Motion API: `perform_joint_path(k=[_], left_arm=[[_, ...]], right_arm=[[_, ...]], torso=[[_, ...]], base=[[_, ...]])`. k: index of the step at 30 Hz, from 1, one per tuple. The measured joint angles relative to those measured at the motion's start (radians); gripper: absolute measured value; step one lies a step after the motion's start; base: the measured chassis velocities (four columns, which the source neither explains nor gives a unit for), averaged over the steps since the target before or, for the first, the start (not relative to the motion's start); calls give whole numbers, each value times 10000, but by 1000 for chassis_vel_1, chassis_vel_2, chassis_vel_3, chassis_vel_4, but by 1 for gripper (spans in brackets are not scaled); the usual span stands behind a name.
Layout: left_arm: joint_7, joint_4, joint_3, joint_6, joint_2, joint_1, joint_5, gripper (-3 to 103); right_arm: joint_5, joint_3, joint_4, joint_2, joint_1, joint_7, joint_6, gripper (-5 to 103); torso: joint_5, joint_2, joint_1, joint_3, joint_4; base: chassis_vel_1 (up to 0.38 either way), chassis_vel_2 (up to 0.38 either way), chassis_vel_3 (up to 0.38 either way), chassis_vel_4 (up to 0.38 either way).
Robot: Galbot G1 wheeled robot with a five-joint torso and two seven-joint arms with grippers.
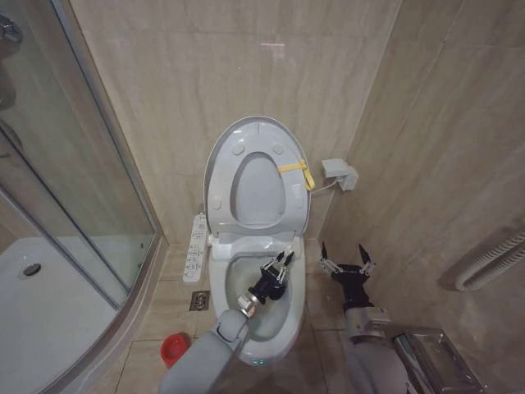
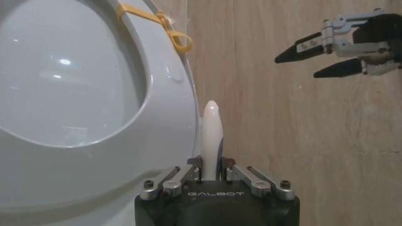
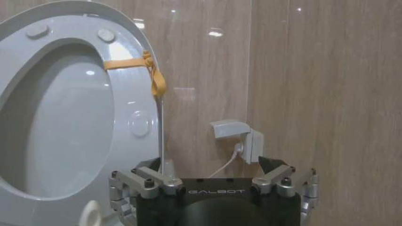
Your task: Open the toilet lid, clean the toilet bowl with a toilet brush, close the toilet lid, and flush.
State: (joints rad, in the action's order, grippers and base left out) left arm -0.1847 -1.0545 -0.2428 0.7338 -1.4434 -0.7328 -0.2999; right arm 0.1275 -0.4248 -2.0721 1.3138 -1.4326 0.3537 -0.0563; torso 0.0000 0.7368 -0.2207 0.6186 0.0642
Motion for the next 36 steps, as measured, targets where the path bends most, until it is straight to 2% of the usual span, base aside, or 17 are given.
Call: perform_joint_path(k=[11,20,26,32,36], left_arm=[[-382,613,-97,220,-10,89,-255,19],[-374,-113,-167,-30,57,60,-660,19],[-538,841,18,169,-16,228,-507,19],[-526,136,49,113,148,328,-616,19],[-536,387,3,115,58,412,-665,19]], right_arm=[[0,0,0,0,0,0,0,100],[0,0,0,0,0,0,0,100],[0,0,0,0,0,-1,0,100],[0,0,0,0,0,0,0,100],[0,0,0,0,0,1,0,100]], torso=[[1,0,0,0,-4],[0,0,1,0,-1],[0,0,0,0,-4],[-1,0,1,0,0],[-1,0,0,0,1]], base=[[0,0,0,0],[0,0,0,0],[0,0,0,0],[0,0,0,0],[0,0,0,0]])
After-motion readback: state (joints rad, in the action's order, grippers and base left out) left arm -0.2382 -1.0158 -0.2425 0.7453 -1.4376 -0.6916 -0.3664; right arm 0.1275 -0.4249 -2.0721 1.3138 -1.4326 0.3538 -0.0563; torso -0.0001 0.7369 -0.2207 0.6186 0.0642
